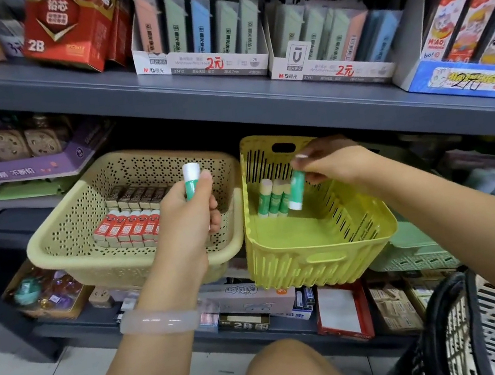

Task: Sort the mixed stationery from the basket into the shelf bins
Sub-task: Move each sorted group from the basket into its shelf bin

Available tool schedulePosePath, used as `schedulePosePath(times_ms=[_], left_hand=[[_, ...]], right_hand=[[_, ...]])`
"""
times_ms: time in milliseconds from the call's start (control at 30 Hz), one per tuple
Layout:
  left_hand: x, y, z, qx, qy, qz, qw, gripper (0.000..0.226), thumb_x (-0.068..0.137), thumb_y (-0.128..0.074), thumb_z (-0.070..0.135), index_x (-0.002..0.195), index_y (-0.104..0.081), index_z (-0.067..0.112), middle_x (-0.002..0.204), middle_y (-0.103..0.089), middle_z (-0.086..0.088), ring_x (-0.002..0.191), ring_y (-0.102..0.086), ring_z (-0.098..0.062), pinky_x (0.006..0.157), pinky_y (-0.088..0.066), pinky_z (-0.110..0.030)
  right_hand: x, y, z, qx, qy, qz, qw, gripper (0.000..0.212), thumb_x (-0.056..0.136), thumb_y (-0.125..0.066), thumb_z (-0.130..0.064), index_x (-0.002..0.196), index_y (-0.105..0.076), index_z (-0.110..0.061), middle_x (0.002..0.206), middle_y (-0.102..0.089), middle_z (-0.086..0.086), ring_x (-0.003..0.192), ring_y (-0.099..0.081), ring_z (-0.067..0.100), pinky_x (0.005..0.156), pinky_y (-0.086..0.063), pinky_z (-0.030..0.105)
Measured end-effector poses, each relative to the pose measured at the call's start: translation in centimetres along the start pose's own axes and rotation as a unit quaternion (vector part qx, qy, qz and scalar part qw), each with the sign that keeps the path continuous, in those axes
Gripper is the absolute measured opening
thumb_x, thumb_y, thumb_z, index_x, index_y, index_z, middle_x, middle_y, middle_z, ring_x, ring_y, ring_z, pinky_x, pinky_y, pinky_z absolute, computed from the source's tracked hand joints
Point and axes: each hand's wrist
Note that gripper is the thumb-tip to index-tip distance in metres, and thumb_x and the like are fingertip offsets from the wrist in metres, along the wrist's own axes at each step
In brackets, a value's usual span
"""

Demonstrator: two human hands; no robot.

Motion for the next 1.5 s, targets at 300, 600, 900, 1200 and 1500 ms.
schedulePosePath(times_ms=[300,600,900,1200,1500], left_hand=[[0.0,-0.4,0.3,-0.059,0.037,-0.004,0.998,0.018,0.092,-0.041,0.013,0.084,-0.056,0.017,0.065,-0.057,0.0,0.046,-0.047,-0.007,0.041,-0.041,-0.019],[0.1,-0.6,-0.2,-0.031,-0.011,-0.032,0.999,0.015,0.085,-0.058,0.011,0.094,-0.052,0.021,0.086,-0.069,0.001,0.051,-0.055,-0.002,0.053,-0.045,-0.017],[-0.4,-1.1,-0.9,0.051,-0.079,-0.032,0.995,0.018,0.082,-0.066,0.013,0.087,-0.061,0.029,0.09,-0.065,0.003,0.068,-0.06,-0.009,0.061,-0.047,-0.02],[-1.0,-1.4,-1.2,0.131,-0.139,-0.02,0.981,0.013,0.079,-0.07,0.021,0.085,-0.064,0.03,0.083,-0.066,0.011,0.078,-0.06,-0.004,0.069,-0.047,-0.02],[-0.9,-0.6,-0.3,0.173,-0.164,-0.053,0.97,0.029,0.088,-0.059,0.021,0.116,-0.058,0.027,0.107,-0.06,0.016,0.102,-0.056,-0.003,0.089,-0.043,-0.021]], right_hand=[[2.9,-1.3,2.2,-0.367,-0.009,-0.02,0.93,0.022,0.089,-0.058,-0.03,0.102,-0.065,-0.015,0.105,-0.066,0.005,0.083,-0.053,0.018,0.076,-0.04,0.021],[2.9,-2.1,2.8,-0.35,0.0,-0.033,0.936,0.027,0.09,-0.056,-0.027,0.112,-0.062,-0.014,0.11,-0.063,0.007,0.083,-0.053,0.017,0.072,-0.042,0.023],[-0.3,-1.5,-0.9,-0.081,0.086,0.011,0.993,0.012,0.091,-0.053,-0.025,0.098,-0.063,-0.023,0.102,-0.067,0.001,0.079,-0.064,0.011,0.074,-0.051,0.025],[-3.3,-4.1,-2.7,0.176,0.135,-0.114,0.968,0.011,0.089,-0.059,-0.016,0.099,-0.064,-0.013,0.077,-0.067,0.001,0.066,-0.062,0.004,0.067,-0.054,0.017],[-2.4,-2.7,-2.3,0.236,0.105,-0.047,0.965,0.009,0.089,-0.059,-0.019,0.088,-0.064,-0.012,0.077,-0.065,0.002,0.063,-0.061,0.006,0.064,-0.053,0.017]])
Point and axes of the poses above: each hand's wrist, its own x-axis towards the middle knuckle, its own y-axis out of the back of the hand, z = x × y
